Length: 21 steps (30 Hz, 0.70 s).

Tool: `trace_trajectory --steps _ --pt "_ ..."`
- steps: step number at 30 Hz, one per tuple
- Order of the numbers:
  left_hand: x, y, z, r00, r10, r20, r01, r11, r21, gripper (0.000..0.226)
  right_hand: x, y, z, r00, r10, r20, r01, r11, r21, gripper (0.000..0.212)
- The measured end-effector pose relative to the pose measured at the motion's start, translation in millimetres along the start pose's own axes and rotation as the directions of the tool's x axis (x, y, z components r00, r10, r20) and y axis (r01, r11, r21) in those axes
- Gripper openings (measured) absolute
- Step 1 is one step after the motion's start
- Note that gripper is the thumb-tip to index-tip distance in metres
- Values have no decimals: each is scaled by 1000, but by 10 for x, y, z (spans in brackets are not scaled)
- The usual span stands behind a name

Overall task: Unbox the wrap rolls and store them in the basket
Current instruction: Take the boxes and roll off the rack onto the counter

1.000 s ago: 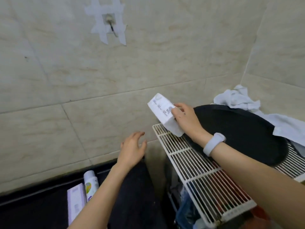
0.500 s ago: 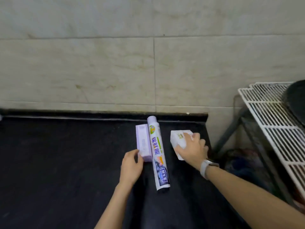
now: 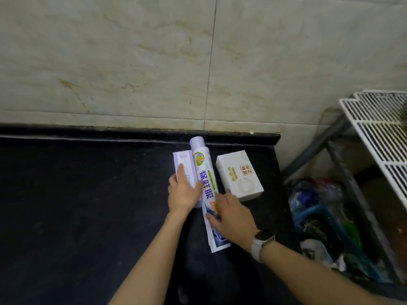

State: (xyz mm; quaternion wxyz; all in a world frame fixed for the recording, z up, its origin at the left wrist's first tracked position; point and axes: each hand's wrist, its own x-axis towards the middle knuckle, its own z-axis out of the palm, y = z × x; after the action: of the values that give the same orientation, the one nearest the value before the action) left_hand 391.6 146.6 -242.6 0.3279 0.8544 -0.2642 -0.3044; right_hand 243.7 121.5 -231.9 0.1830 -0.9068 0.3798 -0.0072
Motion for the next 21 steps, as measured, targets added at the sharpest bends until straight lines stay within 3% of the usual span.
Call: trace_trajectory --steps 3,5,8,11,14,21 --pt "138 48 22 998 -58 24 56 995 81 89 4 -95 217 975 194 111 -201 978 53 82" --pt "156 0 -12 997 -59 42 56 997 61 90 33 -162 279 931 319 175 -346 925 157 90" --pt "13 -176 -133 998 -45 42 53 974 -222 78 43 -229 333 896 390 214 -439 852 287 85" --pt "-378 -435 -251 993 -113 27 110 833 -543 62 -50 -219 292 878 417 235 -478 741 471 64" --pt "-829 -683 -336 982 -183 -46 118 783 -611 60 -270 -175 236 888 369 273 -457 652 604 54" --pt "-1966 -1089 -530 906 -330 -267 98 774 -625 64 -979 -387 323 933 41 358 -290 675 679 51"
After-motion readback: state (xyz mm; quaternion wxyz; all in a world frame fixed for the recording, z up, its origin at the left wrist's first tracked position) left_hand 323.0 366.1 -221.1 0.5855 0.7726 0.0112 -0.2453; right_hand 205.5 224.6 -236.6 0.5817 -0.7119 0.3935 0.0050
